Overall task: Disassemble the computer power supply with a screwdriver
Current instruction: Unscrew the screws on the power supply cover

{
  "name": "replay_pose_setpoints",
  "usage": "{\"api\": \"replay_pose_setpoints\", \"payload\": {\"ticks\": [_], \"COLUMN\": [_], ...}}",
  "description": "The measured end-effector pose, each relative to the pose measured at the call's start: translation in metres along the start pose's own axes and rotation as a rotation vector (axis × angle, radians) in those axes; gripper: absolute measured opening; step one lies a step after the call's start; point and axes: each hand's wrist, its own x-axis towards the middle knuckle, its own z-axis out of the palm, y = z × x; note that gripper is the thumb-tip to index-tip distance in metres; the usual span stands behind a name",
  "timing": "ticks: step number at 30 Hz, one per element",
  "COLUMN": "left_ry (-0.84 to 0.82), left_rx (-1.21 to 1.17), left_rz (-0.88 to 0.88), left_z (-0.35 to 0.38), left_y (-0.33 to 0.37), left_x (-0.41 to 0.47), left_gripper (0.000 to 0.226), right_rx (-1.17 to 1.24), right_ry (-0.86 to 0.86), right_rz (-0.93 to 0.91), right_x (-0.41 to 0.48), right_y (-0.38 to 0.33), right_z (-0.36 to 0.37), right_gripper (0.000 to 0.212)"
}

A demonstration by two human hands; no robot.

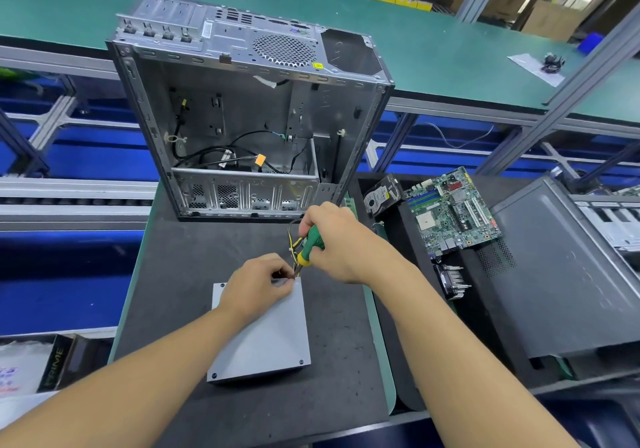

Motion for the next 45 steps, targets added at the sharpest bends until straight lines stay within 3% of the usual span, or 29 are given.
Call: {"api": "replay_pose_setpoints", "payload": {"ticks": [21, 29, 35, 40, 45], "left_ry": [-0.043, 0.028, -0.017, -0.185, -0.512], "left_rx": [0.183, -0.207, -0.318, -0.279, -0.025], "left_rz": [-0.001, 0.012, -0.022, -0.106, 0.004], "left_z": [0.006, 0.015, 0.051, 0.104, 0.163], "left_y": [0.003, 0.027, 0.067, 0.098, 0.134], "left_x": [0.002, 0.017, 0.037, 0.046, 0.046], "left_gripper": [0.009, 0.024, 0.018, 0.018, 0.012], "right_rx": [0.035, 0.166, 0.266, 0.387, 0.560], "right_ry": [0.027, 0.148, 0.405, 0.528, 0.581], "right_rz": [0.008, 0.066, 0.312, 0.564, 0.745], "right_x": [0.002, -0.014, -0.050, -0.083, -0.115], "right_y": [0.008, 0.039, 0.094, 0.146, 0.194], "right_z": [-0.002, -0.023, -0.029, -0.015, 0.007], "right_gripper": [0.026, 0.022, 0.017, 0.022, 0.029]}}
